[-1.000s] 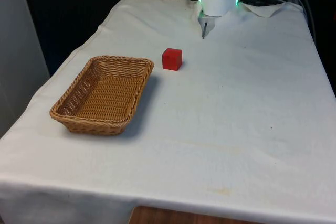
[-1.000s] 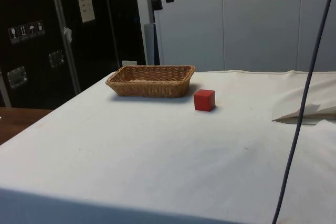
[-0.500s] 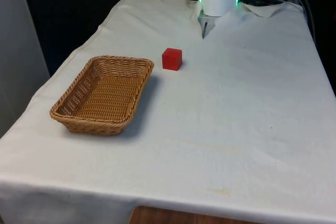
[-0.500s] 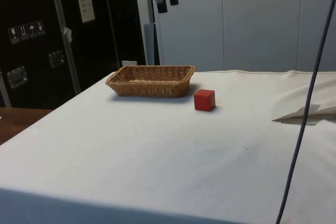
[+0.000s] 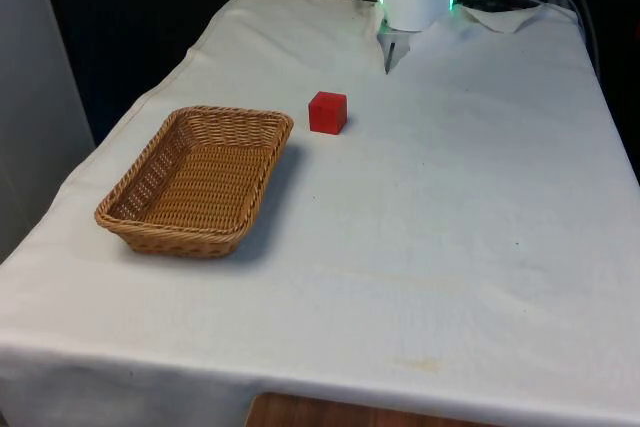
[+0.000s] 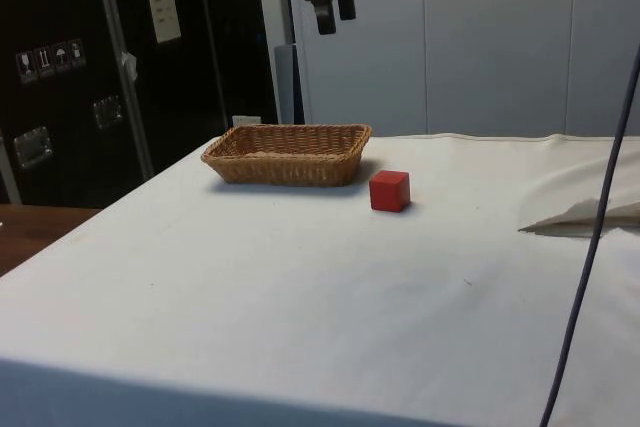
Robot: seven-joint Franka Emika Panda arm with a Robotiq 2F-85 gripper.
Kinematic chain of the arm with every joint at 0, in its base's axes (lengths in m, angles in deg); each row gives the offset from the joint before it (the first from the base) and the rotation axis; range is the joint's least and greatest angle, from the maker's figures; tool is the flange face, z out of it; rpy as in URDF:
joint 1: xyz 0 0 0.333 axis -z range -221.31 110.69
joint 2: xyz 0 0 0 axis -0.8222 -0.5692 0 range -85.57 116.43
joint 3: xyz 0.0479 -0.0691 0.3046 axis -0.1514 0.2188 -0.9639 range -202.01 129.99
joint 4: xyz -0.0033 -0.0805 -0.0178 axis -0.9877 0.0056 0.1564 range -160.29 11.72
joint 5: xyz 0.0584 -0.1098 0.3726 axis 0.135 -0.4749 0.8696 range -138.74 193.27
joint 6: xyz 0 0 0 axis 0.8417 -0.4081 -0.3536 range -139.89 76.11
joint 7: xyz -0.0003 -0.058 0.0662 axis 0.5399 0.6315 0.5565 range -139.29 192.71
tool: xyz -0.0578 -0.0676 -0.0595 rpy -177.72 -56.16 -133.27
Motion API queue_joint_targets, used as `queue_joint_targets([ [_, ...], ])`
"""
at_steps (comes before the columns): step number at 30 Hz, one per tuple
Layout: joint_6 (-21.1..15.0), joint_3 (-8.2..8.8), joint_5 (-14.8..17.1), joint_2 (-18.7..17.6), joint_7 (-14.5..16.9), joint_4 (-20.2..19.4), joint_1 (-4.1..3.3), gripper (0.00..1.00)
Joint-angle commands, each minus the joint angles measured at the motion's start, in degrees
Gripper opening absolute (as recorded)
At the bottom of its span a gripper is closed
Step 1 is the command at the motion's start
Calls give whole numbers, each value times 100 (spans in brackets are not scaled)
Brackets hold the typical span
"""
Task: Pick up the cube and place it into the basket.
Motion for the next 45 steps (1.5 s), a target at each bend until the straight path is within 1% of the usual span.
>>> queue_joint_targets([
  [1,-138,17,-46,80,17,-120,23,100],
  [7,-344,109,-34,178,97,-350,46,100],
  [8,-264,103,-6,132,92,-292,29,100],
  [9,-418,149,-23,195,143,-418,52,100],
  [15,-642,292,17,212,286,-607,63,100],
  [16,-567,286,0,166,258,-556,57,100],
  [17,-676,315,23,212,304,-630,69,100],
  [24,-917,470,34,223,447,-837,86,100],
  [25,-825,447,17,166,413,-756,74,100],
  [26,-945,481,34,229,458,-859,86,100],
  [29,-1031,521,17,246,476,-957,86,100],
  [32,-1049,521,6,252,453,-1003,92,100],
  [33,-985,521,17,201,464,-945,86,100],
  [34,-1049,521,0,252,447,-1008,97,100],
  [42,-1094,533,0,195,309,-1094,109,100],
  [43,-1014,533,17,201,350,-1071,97,100],
  [45,-1117,539,0,166,258,-1117,109,100],
])
